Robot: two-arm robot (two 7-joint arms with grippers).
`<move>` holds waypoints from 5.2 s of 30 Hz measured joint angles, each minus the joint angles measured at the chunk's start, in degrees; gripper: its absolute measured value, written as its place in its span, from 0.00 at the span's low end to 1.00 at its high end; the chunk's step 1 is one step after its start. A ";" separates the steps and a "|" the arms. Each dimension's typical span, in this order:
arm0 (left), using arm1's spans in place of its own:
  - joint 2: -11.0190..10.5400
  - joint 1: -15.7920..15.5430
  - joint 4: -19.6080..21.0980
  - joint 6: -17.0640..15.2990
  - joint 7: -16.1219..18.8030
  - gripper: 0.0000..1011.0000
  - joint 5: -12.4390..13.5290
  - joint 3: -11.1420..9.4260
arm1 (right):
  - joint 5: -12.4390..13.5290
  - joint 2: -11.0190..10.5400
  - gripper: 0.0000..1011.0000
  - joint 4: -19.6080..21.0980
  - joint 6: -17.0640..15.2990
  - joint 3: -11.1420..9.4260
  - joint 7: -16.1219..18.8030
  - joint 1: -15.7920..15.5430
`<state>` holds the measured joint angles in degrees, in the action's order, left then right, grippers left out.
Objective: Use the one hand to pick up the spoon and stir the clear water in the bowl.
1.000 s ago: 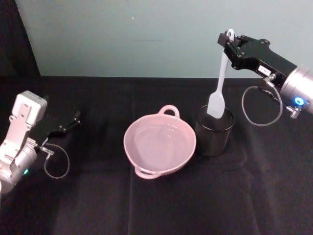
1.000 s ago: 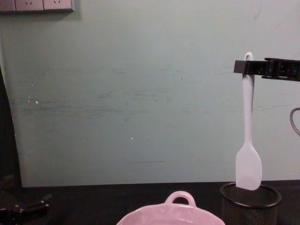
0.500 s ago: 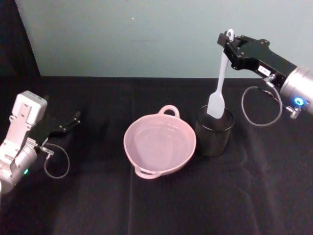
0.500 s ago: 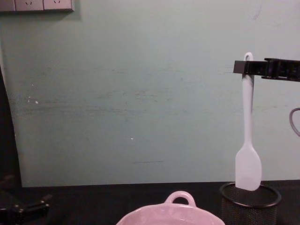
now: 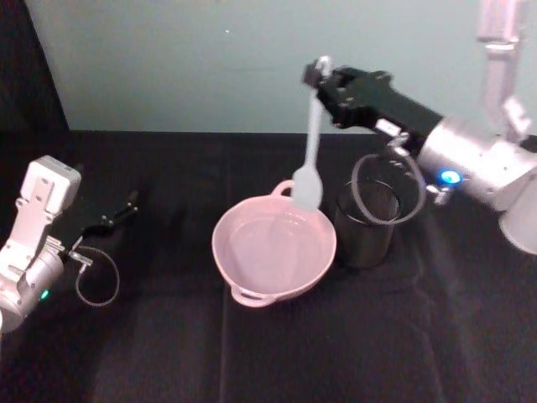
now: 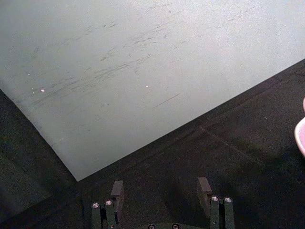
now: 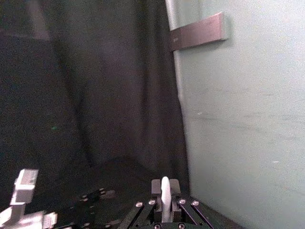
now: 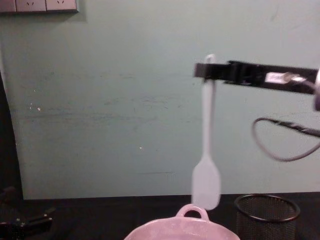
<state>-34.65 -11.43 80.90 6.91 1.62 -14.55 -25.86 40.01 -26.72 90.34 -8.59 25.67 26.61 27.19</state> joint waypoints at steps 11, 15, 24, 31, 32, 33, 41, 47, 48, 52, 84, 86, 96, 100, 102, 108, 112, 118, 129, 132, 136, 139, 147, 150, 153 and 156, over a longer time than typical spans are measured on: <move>0.00 0.00 0.00 0.00 0.00 1.00 0.00 0.00 | -4.12 5.14 0.11 -9.72 4.85 6.69 4.45 3.01; 0.00 0.00 0.00 0.00 0.00 1.00 0.00 0.00 | -5.06 5.54 0.11 -10.85 5.84 7.36 5.05 2.33; 0.00 0.00 0.00 0.00 0.00 1.00 0.00 0.00 | -6.25 6.15 0.11 -11.69 6.81 7.71 5.88 0.46; 0.00 0.00 0.00 0.00 0.00 1.00 0.00 0.00 | -6.25 8.49 0.11 -15.36 7.61 7.71 6.78 1.71; 0.00 0.00 0.00 0.00 0.00 1.00 0.00 0.00 | -6.26 9.05 0.11 -16.42 7.78 7.63 6.84 2.19; 0.00 0.00 0.00 0.00 0.00 1.00 0.00 0.00 | -6.29 9.36 0.11 -16.92 7.84 7.61 6.91 2.48; 0.00 0.00 0.00 0.00 0.00 1.00 0.00 0.00 | -6.31 11.86 0.11 -22.33 8.37 7.13 8.02 5.52; 0.00 0.00 0.00 0.00 0.00 1.00 0.00 0.00 | -6.41 12.30 0.11 -24.98 8.51 6.24 8.12 7.04; 0.00 0.00 0.00 0.00 0.00 1.00 0.00 0.00 | -6.49 12.17 0.11 -25.33 8.50 5.97 8.08 7.18; 0.00 0.00 0.00 0.00 0.00 1.00 0.00 0.00 | -6.57 11.56 0.11 -25.36 8.45 5.26 7.87 7.03; 0.00 0.00 0.00 0.00 0.00 1.00 0.00 0.00 | -6.28 5.79 0.11 -10.03 5.71 4.90 5.81 -2.71; 0.00 0.00 0.00 0.00 0.00 1.00 0.00 0.00 | -6.40 6.76 0.11 -11.08 5.76 5.71 6.35 -1.74; 0.00 0.00 0.00 0.00 0.00 1.00 0.00 0.00 | -6.92 11.05 0.11 -18.35 7.07 7.64 8.06 3.60; 0.00 0.00 0.00 0.00 0.00 1.00 0.00 0.00 | -6.99 12.25 0.11 -21.61 7.62 7.63 8.40 5.51; 0.00 0.00 0.00 0.00 0.00 1.00 0.00 0.00 | -7.00 12.59 0.11 -22.70 7.80 7.49 8.46 6.13; 0.00 0.00 0.00 0.00 0.00 1.00 0.00 0.00 | -7.06 12.72 0.11 -25.44 8.39 6.23 8.42 7.70; 0.00 0.00 0.00 0.00 0.00 1.00 0.00 0.00 | -6.96 11.70 0.11 -25.52 8.40 4.82 7.94 7.62; 0.00 0.00 0.00 0.00 0.00 1.00 0.00 0.00 | -6.54 9.31 0.11 -22.34 7.98 3.03 6.70 5.40; 0.00 0.00 0.00 0.00 0.00 1.00 0.00 0.00 | -5.36 5.71 0.11 -15.50 6.86 1.32 5.39 0.13; 0.00 0.00 0.00 0.00 0.00 1.00 0.00 0.00 | -5.15 5.17 0.11 -14.06 6.79 1.19 5.13 -1.06; 0.00 0.00 0.00 0.00 0.00 1.00 0.00 0.00 | -4.47 4.90 0.11 -12.50 6.77 1.17 5.10 -2.38; 0.00 0.00 0.00 0.00 0.00 1.00 0.00 0.00 | -3.92 5.16 0.11 -11.71 6.95 1.57 5.41 -3.10; 0.00 0.00 0.00 0.00 0.00 1.00 0.00 0.00 | -3.80 7.93 0.11 -14.00 7.41 3.84 6.61 -1.23; 0.00 0.00 0.00 0.00 0.00 1.00 0.00 0.00 | -3.89 9.50 0.11 -16.43 7.41 5.01 7.28 0.51; 0.00 0.00 0.00 0.00 0.00 1.00 0.00 0.00 | -3.90 10.74 0.11 -18.43 7.58 5.60 7.76 1.87; 0.00 0.00 0.00 0.00 0.00 1.00 0.00 0.00 | -3.94 12.30 0.11 -21.21 8.02 6.13 8.39 3.74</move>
<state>-34.65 -11.43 80.90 6.90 1.62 -14.55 -25.86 36.07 -14.42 69.13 -0.56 31.80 34.99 30.94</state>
